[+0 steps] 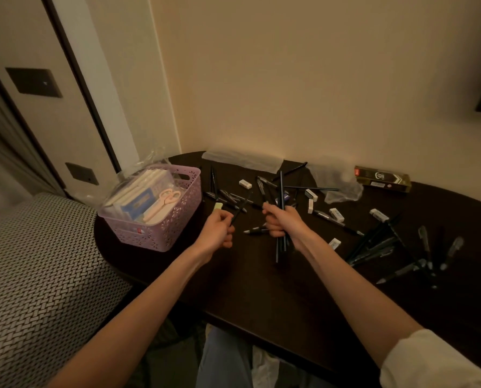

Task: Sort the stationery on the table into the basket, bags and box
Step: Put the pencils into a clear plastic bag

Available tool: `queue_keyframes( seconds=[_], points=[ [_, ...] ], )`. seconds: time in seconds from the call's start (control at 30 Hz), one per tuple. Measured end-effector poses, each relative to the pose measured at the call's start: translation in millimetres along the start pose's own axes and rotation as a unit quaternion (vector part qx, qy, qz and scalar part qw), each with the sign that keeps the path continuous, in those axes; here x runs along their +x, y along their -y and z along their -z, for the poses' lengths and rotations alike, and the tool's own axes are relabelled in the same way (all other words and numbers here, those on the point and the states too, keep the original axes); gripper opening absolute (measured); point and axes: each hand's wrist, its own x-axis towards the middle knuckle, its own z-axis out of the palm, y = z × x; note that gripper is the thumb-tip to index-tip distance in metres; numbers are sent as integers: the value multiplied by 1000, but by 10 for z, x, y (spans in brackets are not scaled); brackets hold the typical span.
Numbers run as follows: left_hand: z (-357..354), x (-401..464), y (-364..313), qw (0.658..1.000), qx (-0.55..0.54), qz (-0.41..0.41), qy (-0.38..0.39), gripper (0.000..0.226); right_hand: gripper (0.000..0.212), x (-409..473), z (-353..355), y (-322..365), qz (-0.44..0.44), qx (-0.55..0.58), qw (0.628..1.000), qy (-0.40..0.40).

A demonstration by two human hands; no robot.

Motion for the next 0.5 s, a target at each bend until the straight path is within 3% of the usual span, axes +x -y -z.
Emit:
queue_keyframes(
  seconds=[0.17,0.33,0.4,0.5],
  points=[
    [-271,20,-65,999,14,-33,36,10,27,-3,-27,0,24,127,990,-55],
    [-487,133,-220,994,55,-67,69,8,28,27,126,162,40,129,989,-62],
    [-541,236,-311,986,103,-101,78,9,21,52,207,255,59,109,989,-84],
    [-566,506,-494,962,217,-160,46,15,27,127,440,415,87,138,974,-158]
  ],
)
